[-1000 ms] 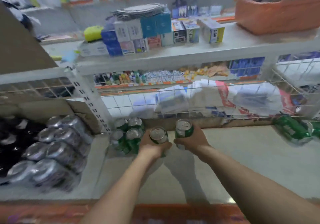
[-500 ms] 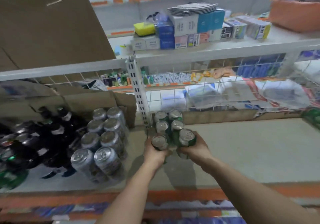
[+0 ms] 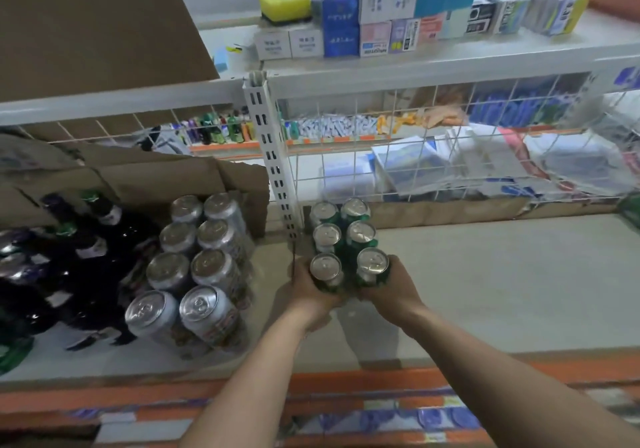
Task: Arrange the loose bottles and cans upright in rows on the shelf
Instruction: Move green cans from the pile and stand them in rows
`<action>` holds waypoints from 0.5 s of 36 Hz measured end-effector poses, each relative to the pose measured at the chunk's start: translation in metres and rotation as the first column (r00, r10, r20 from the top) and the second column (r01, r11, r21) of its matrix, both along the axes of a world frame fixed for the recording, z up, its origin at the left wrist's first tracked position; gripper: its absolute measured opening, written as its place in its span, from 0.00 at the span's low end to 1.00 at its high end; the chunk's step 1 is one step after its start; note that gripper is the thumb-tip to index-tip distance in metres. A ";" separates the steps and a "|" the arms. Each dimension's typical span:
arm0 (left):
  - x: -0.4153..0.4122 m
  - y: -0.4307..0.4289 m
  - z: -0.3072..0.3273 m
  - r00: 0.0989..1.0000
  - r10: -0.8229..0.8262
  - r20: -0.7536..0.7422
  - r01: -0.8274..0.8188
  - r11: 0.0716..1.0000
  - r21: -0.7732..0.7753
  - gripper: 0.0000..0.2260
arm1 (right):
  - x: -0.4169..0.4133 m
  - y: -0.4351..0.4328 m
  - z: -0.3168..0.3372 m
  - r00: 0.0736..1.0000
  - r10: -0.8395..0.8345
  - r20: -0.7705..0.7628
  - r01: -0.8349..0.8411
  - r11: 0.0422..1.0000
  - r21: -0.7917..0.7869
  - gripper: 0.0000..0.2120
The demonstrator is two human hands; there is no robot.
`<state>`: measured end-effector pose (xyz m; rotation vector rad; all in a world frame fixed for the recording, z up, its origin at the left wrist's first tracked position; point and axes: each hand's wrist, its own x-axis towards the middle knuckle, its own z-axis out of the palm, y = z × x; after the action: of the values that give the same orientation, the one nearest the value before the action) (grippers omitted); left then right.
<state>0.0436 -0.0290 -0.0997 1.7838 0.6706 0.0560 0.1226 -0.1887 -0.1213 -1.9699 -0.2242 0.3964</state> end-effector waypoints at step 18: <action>-0.006 -0.015 0.014 0.985 -0.100 -0.143 0.134 0.957 0.258 0.25 | 0.000 -0.001 -0.007 0.998 0.041 0.050 -0.039 0.998 -0.041 0.12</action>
<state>0.0377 -0.0443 -0.0862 2.0981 0.6717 -0.0529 0.1225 -0.1894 -0.1287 -2.0191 -0.2901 0.3796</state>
